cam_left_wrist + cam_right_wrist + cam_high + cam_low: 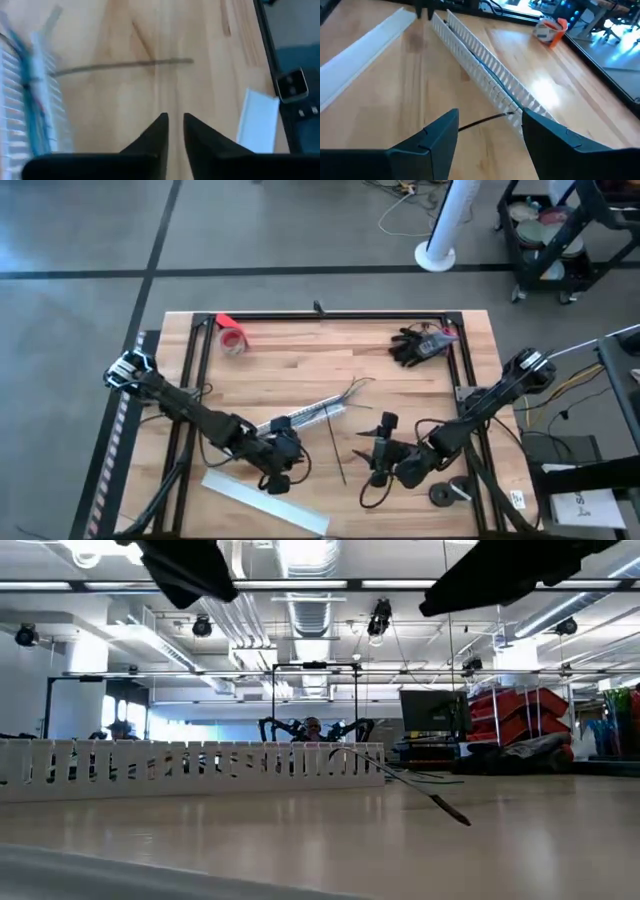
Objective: Ziptie cables
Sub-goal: Close the cable duct
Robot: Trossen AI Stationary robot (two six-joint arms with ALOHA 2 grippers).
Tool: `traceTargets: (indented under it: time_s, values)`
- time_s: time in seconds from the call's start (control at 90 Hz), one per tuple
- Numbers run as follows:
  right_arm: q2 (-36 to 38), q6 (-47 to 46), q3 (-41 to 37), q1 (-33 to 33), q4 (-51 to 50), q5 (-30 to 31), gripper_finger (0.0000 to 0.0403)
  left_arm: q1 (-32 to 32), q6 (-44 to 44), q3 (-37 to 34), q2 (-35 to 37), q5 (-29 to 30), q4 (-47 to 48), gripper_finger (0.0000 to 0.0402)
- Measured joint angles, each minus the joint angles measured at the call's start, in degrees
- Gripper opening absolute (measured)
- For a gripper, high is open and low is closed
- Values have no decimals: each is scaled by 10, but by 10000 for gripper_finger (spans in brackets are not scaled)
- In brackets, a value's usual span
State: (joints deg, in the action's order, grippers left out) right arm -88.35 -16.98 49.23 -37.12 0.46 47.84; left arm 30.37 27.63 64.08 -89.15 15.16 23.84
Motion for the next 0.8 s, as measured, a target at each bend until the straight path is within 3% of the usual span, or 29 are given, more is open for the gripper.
traceTargets:
  time_s: [0.167, 0.4, 0.578, 0.8]
  values:
    - [0, 0, 0, 0, 0, 3, 199, 14, 36, -2, -40, -70, -2, 118]
    - [0, -3, 0, 1, 1, 6, 199, 60, 41, -2, -117, -72, -49, 200]
    - [0, -4, 0, 2, 0, 19, 199, 77, 46, -2, -175, -69, -123, 198]
    - [0, 0, 0, 4, 0, 22, 199, 80, 46, -17, -188, -67, -180, 150]
